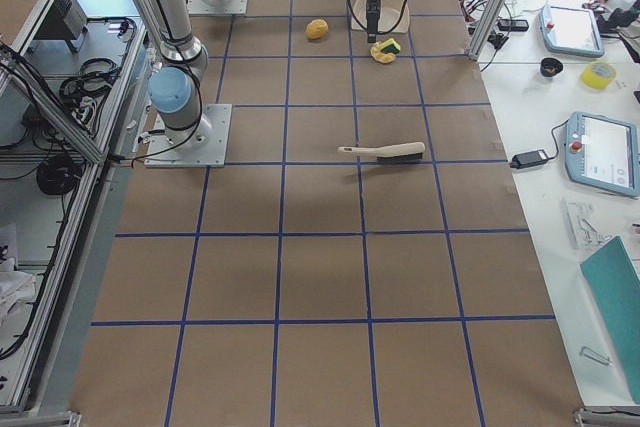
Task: Sweep and dump trash into bin
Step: 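Move the left gripper toward the beige dustpan handle while the right approaches the brush, then grasp the dustpan handle with the left gripper while the right grasps the white brush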
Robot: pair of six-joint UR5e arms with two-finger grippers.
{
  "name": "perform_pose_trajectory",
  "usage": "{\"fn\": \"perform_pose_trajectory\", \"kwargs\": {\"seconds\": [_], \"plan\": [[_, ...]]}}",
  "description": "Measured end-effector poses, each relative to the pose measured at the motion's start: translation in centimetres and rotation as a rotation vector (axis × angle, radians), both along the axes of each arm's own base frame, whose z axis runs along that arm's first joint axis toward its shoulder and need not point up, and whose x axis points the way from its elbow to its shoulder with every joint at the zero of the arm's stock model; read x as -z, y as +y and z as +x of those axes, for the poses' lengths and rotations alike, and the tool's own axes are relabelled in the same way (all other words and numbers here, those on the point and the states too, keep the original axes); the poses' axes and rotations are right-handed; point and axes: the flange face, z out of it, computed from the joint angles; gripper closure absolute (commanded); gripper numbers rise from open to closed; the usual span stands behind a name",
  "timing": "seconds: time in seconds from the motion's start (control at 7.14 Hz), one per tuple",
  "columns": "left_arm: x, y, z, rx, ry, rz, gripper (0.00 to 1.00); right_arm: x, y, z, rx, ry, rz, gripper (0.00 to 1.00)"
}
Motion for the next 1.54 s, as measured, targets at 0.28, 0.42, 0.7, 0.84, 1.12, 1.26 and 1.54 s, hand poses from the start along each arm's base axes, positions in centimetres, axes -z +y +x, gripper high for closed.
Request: {"fn": "perform_pose_trajectory", "kwargs": {"seconds": [0.28, 0.42, 0.7, 0.84, 1.12, 1.26, 1.54], "plan": [[0.0, -0.2, 0.5, 0.022, -0.015, 0.006, 0.00, -0.1, -0.4, -0.3, 0.004, -0.007, -0.023, 0.00], [-0.1, -0.4, 1.2, 0.046, -0.019, 0.007, 0.00, -0.4, -0.4, -0.3, 0.001, -0.005, -0.038, 0.00], [-0.3, -0.6, 2.1, 0.034, -0.034, 0.002, 0.00, -3.1, 2.4, 0.2, -0.003, -0.008, -0.085, 0.00], [-0.7, -0.7, 2.3, -0.008, -0.036, -0.016, 0.00, -4.2, 4.5, 0.5, -0.003, -0.010, -0.092, 0.00], [-0.2, -1.7, 3.2, -0.236, -0.024, -0.052, 0.00, -3.8, 5.2, -0.3, 0.020, 0.008, -0.108, 0.00], [0.4, -2.6, 3.9, -0.375, -0.010, -0.094, 0.00, -1.7, 3.2, -1.9, 0.025, 0.031, -0.093, 0.00], [2.1, -3.8, 6.0, -0.647, 0.015, -0.126, 0.00, 3.1, 0.0, -7.8, -0.019, 0.061, -0.007, 0.00]]}}
